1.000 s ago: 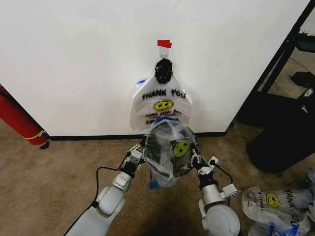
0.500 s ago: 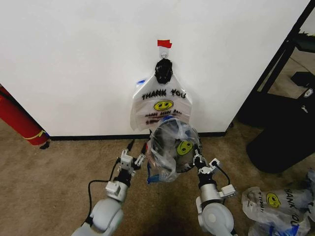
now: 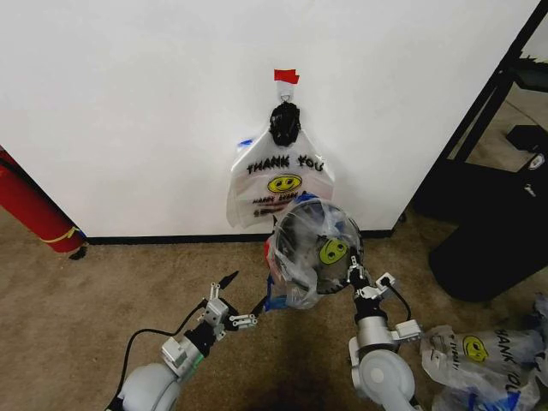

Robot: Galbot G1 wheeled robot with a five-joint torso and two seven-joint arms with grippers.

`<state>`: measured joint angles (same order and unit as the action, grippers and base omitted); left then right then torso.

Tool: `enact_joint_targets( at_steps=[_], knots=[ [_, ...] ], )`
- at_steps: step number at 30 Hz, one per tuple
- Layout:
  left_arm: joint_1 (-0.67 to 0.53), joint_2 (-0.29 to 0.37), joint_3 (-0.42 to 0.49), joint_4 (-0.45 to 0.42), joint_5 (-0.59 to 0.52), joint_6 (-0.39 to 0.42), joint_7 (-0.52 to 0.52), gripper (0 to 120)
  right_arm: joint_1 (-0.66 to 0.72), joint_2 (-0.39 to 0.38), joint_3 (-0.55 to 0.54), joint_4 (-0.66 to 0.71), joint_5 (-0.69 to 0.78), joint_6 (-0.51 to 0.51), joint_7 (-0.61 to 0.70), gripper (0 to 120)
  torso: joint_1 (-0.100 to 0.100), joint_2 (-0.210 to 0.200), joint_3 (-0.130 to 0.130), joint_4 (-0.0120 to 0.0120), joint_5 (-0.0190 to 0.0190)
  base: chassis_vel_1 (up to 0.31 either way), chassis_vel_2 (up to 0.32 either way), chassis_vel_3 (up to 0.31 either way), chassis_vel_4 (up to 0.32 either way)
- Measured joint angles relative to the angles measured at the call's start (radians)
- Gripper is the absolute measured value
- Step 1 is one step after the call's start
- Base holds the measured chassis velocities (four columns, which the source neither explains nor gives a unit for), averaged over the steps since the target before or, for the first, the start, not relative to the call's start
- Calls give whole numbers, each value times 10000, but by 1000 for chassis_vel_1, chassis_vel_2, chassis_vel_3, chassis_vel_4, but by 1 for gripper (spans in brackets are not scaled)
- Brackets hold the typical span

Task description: Pick up the garbage bag from the wall and place it over the trash bin.

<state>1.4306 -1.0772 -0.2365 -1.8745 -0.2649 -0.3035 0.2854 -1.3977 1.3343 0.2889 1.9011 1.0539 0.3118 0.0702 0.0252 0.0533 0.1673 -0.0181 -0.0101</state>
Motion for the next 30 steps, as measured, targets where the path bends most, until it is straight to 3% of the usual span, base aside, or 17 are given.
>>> enact_joint_targets(
  at_steps=[9, 13, 21, 23, 28, 29, 30],
  knots=[
    [-377, -437, 301, 403, 699, 386, -742, 100, -225, 15, -139, 304, -108, 2, -11, 1, 0, 0, 0, 0, 1, 0, 0, 0, 0],
    [-874, -650, 285, 1303, 2017, 892, -2122, 100, -399, 33, -196, 573, -208, -7, -1, 1, 0, 0, 0, 0, 0, 0, 0, 0, 0],
    [-1350, -650, 353, 2023, 2219, 1326, -3189, 100, -559, 37, -289, 796, -249, -109, 97, 1, 0, 0, 1, -1, 0, 0, 0, 0, 0],
    [-1264, -586, 361, 1934, 1889, 939, -2884, 100, -514, 87, -302, 726, -308, -108, 104, 1, 0, 0, 0, 0, 0, 0, 0, 0, 0],
    [-1020, -571, 318, 1807, 1574, -921, -401, 100, -201, 283, -321, 253, -341, -137, 196, 1, 0, 0, 0, 0, 0, 0, 0, 0, 0],
    [-1020, -571, 318, 1807, 1574, -921, -401, 100, -201, 283, -321, 253, -341, -137, 196, 1, 0, 0, 0, 0, 0, 0, 0, 0, 0],
    [-1037, -591, 261, 1916, 1658, -1348, 427, 100, -91, 369, -328, 128, -325, -198, 283, 1, 0, 0, 0, 0, 1, 0, 0, 0, 0]
  ],
)
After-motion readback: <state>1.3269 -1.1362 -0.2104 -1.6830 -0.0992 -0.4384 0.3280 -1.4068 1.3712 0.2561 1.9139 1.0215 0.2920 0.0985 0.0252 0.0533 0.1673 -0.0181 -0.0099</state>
